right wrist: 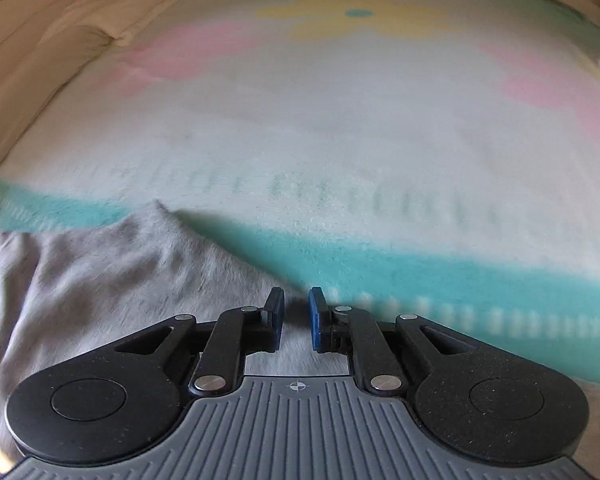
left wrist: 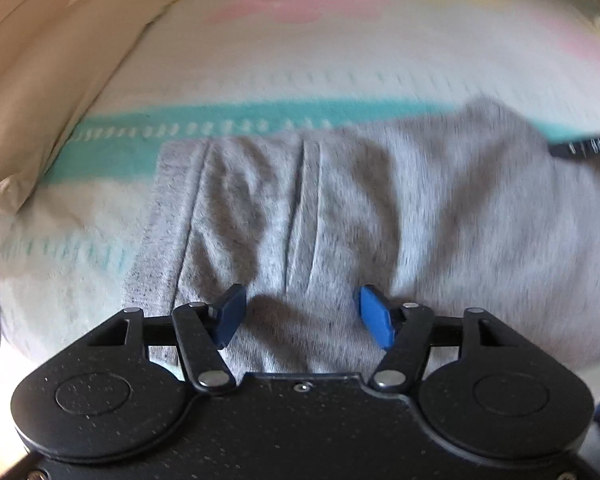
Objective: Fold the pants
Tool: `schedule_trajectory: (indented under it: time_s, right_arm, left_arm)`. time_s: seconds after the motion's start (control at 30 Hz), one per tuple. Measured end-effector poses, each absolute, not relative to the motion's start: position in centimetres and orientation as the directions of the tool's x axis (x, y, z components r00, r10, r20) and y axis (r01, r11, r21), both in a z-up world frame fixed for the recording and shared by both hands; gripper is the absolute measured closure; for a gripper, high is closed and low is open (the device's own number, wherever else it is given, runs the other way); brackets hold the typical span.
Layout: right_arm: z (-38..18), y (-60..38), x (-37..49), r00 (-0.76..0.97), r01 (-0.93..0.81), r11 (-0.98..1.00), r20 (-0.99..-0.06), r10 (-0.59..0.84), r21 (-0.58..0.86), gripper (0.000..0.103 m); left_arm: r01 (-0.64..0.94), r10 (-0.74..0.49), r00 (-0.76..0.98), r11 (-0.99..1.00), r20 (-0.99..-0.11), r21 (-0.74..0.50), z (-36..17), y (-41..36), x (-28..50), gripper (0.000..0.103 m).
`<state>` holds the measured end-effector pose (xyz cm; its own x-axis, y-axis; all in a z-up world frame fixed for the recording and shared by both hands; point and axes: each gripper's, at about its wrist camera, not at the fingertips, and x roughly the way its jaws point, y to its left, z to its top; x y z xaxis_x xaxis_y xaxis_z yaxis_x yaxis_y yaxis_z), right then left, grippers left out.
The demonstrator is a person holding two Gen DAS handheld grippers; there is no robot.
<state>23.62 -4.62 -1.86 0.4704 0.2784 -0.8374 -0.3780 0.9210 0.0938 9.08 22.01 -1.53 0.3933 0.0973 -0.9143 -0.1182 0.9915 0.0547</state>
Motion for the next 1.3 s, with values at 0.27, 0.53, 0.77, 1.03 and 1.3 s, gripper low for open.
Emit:
schedule_trajectory:
  time_s: [0.27, 0.53, 0.77, 1.03, 1.3]
  right_arm:
    - [-3.9, -9.1, 15.9, 0.307, -0.413, 0.899, -0.908, 0.286, 0.143, 0.09]
    - [-2.9, -13.1, 10.3, 0.284, -0.468, 0.867, -0.899, 0.332, 0.173, 0.09]
    - [-2.5, -19.8, 9.9, 0.356, -0.201, 0.915, -0.844, 0.401, 0.35, 0.08]
    - [-4.9, -23.3, 9.7, 0.322, 0.067, 0.862, -0.828, 0.458, 0.503, 0.074]
    - [-5.1, -24.3, 9.6, 0.336, 0.146, 0.836, -0.821, 0.461, 0.529, 0.068]
  left_arm:
    - [-0.003, 0.045, 0.501, 0.999, -0.864, 0.05, -0.4, 17.2, 9.8, 0.038]
    - [0.124, -0.022, 0.421, 0.992, -0.907, 0.033, -2.7, 11.4, 10.6, 0.037]
    - [0.281, -0.106, 0.464, 0.959, -0.879, 0.033, -1.3, 4.9, 9.8, 0.037]
    - [0.449, -0.223, 0.404, 0.893, -0.887, -0.02, -1.1, -1.3, 9.5, 0.037]
    - [0.339, -0.184, 0.39, 0.94, -0.902, -0.045, -1.8, -1.5, 11.9, 0.037]
